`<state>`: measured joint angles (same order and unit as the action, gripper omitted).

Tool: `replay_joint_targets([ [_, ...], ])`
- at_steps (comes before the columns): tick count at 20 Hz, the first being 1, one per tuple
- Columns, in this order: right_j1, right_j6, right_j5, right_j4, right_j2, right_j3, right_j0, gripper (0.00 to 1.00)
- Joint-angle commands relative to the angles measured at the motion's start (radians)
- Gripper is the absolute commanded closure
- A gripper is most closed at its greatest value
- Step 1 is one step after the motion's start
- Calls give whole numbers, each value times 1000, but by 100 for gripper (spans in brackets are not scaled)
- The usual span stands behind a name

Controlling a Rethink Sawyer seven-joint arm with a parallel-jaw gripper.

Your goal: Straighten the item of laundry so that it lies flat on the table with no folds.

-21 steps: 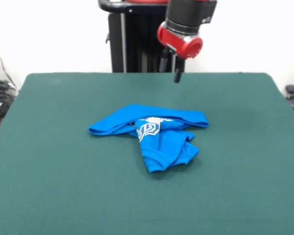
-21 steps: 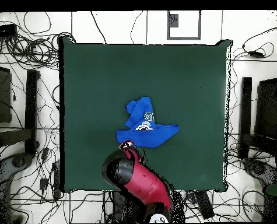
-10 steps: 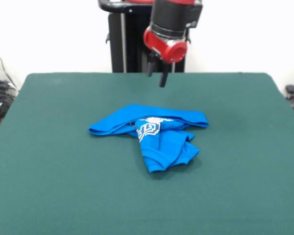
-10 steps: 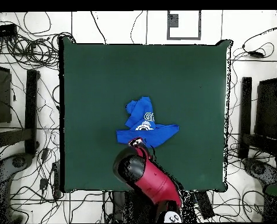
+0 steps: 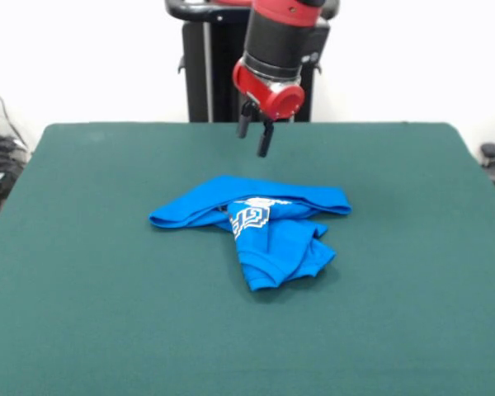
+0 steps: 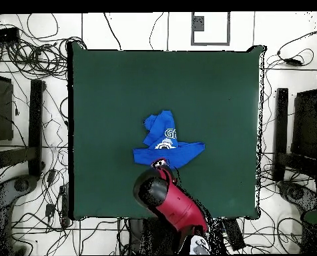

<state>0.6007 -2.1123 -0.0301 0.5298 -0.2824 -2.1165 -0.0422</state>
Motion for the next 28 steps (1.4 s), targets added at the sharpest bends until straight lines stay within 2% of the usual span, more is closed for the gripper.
replay_joint_targets([
  [1, -14, -264, -11, 75, 122, 34, -27, 0],
  [6, -21, -259, 1, 79, 132, 46, -25, 0],
  [12, -18, -196, 80, -8, 185, 52, 33, 0],
  [18, -13, -143, 92, -61, 173, 83, 23, 0],
  [20, -34, -88, 49, -80, 129, 122, -11, 0],
  [21, -33, -71, 44, -102, 141, 128, 2, 0],
  [28, -56, -92, -29, -95, 126, 195, -15, 0],
])
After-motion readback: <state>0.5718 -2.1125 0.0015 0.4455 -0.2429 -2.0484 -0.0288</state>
